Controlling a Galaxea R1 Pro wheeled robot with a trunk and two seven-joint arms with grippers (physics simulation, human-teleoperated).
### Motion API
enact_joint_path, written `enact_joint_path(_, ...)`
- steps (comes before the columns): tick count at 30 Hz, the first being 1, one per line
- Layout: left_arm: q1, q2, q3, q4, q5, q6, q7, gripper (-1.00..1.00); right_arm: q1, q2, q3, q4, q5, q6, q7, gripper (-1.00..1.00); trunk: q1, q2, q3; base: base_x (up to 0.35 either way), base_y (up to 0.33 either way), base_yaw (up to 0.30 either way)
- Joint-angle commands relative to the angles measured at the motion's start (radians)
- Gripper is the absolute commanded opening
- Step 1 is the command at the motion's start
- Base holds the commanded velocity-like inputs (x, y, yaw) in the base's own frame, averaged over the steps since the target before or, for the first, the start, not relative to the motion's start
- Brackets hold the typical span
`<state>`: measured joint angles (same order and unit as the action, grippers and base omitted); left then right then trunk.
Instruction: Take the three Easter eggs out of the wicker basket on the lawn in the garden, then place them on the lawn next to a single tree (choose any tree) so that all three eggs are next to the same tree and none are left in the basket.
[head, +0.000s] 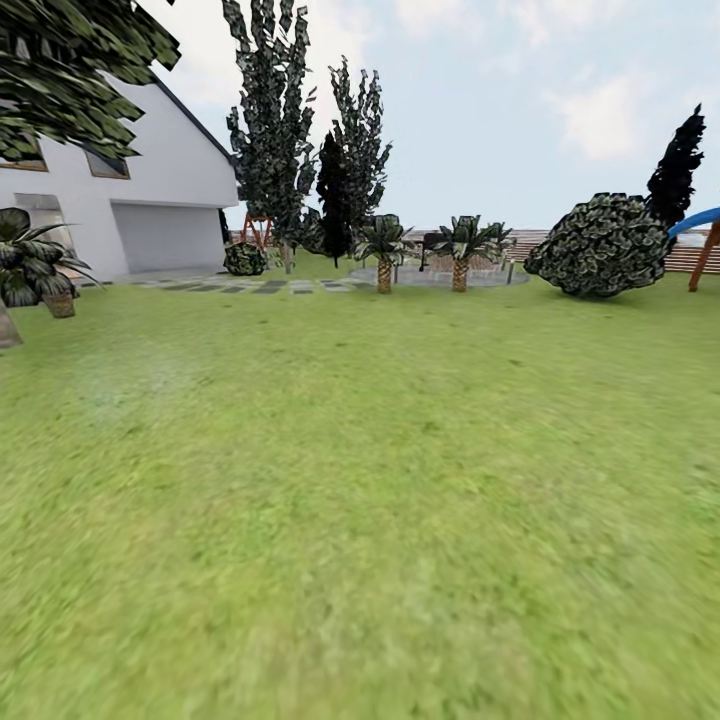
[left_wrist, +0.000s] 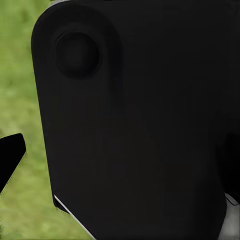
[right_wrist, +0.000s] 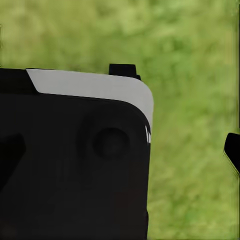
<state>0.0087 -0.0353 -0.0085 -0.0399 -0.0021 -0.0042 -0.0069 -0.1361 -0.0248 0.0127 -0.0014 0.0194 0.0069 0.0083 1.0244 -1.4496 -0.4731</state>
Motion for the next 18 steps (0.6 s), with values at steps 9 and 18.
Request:
enact_joint_path(9, 0.001, 0.000, -0.001, -0.002, 0.000, 0.000, -0.001, 1.00, 0.000, 0.000, 0.001, 0.000, 0.002, 0.001, 0.001, 1.00, 0.001, 0.000, -0.001, 0.340, 0.000, 0.000)
enact_joint_path(18, 0.001, 0.000, -0.001, -0.002, 0.000, 0.000, -0.001, 1.00, 0.000, -0.001, 0.001, 0.000, 0.002, 0.001, 0.001, 1.00, 0.001, 0.000, -0.001, 0.340, 0.000, 0.000)
